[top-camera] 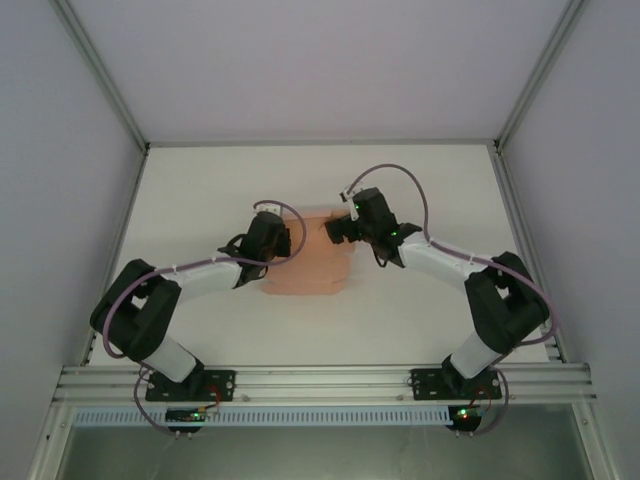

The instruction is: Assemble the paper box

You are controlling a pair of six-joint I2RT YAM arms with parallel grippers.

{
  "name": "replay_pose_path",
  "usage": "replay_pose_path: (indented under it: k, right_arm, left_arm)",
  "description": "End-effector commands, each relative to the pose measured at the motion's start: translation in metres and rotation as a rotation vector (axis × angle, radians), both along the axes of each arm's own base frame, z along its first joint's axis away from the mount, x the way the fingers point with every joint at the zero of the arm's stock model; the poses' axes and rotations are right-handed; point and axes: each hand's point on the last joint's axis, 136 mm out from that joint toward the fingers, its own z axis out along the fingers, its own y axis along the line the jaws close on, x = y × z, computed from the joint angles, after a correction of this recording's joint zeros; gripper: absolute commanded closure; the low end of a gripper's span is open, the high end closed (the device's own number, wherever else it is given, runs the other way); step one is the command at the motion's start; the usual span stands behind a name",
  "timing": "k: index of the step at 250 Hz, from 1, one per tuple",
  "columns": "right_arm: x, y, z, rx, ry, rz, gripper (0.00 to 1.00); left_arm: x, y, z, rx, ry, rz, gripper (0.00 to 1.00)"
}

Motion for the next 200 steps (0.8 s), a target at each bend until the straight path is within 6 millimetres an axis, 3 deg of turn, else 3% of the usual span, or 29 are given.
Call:
replay_pose_path:
  k: [1,51,110,150,200]
  right_arm:
    - [0.028,-0.018,0.037,0.059,-0.18,-0.283,0.01]
    - [0.022,-0.009,0.044,0.087,-0.244,-0.346,0.01]
    - [-0.003,-0.017,0.041,0.019,-0.179,-0.31,0.01]
    - [-0.042,-0.047,0.022,0.007,-0.025,-0.269,0.01]
    - [-0.085,-0.087,-0.018,0.012,0.136,-0.28,0.01]
  left_arm:
    - [-0.002,-0.013,0.013,-0.051,-0.016,-0.035,1.0]
    - [-0.001,-0.015,0.018,-0.078,-0.021,-0.021,1.0]
    - [0.003,0.004,0.021,-0.074,-0.034,0.099,1.0]
    - [0.004,0.007,0.032,-0.096,-0.057,0.112,1.0]
    - [0.004,0.003,0.045,-0.126,-0.09,0.049,1.0]
